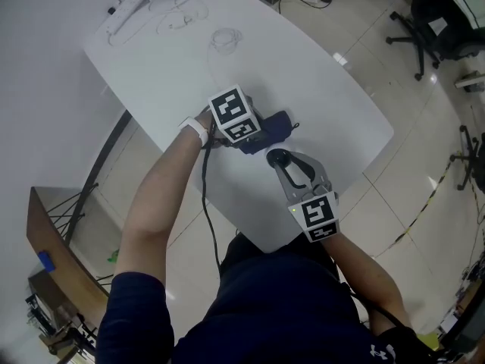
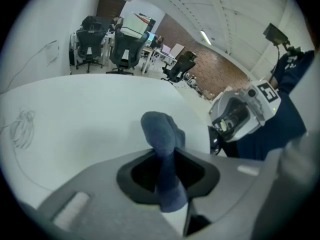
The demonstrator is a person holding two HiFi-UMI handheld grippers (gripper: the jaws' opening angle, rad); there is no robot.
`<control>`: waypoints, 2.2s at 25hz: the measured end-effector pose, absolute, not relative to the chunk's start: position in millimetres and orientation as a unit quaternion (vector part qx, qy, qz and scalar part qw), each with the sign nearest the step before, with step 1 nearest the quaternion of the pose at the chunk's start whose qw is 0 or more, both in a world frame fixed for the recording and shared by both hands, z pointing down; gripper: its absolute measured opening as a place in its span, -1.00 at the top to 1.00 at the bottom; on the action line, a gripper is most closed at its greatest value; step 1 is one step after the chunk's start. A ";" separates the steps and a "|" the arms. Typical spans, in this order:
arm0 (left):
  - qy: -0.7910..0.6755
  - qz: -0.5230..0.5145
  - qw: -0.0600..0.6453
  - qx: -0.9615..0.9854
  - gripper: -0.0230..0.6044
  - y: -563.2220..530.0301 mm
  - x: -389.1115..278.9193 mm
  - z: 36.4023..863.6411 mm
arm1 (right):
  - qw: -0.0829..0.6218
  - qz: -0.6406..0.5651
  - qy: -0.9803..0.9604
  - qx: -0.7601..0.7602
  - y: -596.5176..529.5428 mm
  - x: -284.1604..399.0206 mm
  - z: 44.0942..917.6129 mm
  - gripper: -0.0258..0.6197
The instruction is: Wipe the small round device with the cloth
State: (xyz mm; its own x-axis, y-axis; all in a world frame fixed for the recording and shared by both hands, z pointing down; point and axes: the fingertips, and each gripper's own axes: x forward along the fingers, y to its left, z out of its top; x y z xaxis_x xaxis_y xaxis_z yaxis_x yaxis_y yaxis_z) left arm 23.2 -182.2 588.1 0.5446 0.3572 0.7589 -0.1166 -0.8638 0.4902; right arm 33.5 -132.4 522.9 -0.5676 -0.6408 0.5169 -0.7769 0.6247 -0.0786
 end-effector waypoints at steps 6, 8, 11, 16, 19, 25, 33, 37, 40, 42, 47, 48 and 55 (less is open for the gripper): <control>0.053 0.487 0.272 0.828 0.67 -175.1 17.0 622.2 | 0.230 0.153 -0.873 0.402 -130.6 32.7 524.5 0.54; 0.024 0.491 0.271 0.827 0.67 -181.2 16.4 628.0 | 0.233 0.152 -0.873 0.400 -129.3 33.9 526.0 0.54; -0.033 0.500 0.263 0.825 0.67 -191.2 14.3 631.9 | 0.234 0.155 -0.873 0.398 -129.9 36.0 526.8 0.54; -0.147 0.424 0.318 0.835 0.67 -186.1 2.5 611.9 | 0.225 0.158 -0.873 0.404 -131.6 43.6 526.3 0.54; -0.217 0.311 0.409 0.830 0.67 -172.5 -12.1 588.9 | 0.209 0.165 -0.872 0.410 -134.6 49.7 519.0 0.54; -0.327 0.088 0.486 0.806 0.67 -147.0 -36.0 521.3 | 0.182 0.182 -0.869 0.422 -133.3 64.7 506.4 0.54; -0.344 -0.072 0.491 0.797 0.67 -128.5 -5.2 482.5 | 0.157 0.197 -0.864 0.436 -133.7 71.7 497.7 0.56; -0.366 -0.113 0.511 0.770 0.67 -127.1 -4.0 511.9 | 0.155 0.202 -0.863 0.436 -133.1 71.9 498.3 0.57; -0.384 -0.110 0.512 0.760 0.67 -123.0 -8.6 531.5 | 0.158 0.205 -0.863 0.433 -133.0 71.6 502.3 0.57; -0.390 -0.110 0.516 0.755 0.67 -120.6 -10.5 540.5 | 0.160 0.206 -0.863 0.432 -134.9 71.4 505.1 0.57; -0.401 -0.111 0.527 0.741 0.67 -113.4 -10.9 559.1 | 0.163 0.209 -0.864 0.429 -138.1 70.7 509.7 0.57; -0.403 -0.109 0.529 0.739 0.67 -112.2 -11.6 562.9 | 0.164 0.210 -0.864 0.428 -138.2 69.8 510.8 0.57; -0.411 -0.083 0.542 0.729 0.67 -113.9 -18.0 591.8 | 0.170 0.215 -0.862 0.426 -141.4 67.6 517.7 0.57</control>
State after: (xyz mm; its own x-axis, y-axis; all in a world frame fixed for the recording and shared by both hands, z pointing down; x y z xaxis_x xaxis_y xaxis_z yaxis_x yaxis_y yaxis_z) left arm -18.0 -113.9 591.8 0.6483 -0.6891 0.3238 -0.5086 -0.0755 0.8577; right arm 67.6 -141.4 517.7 -0.5788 -0.6620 0.4761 -0.8082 0.5436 -0.2267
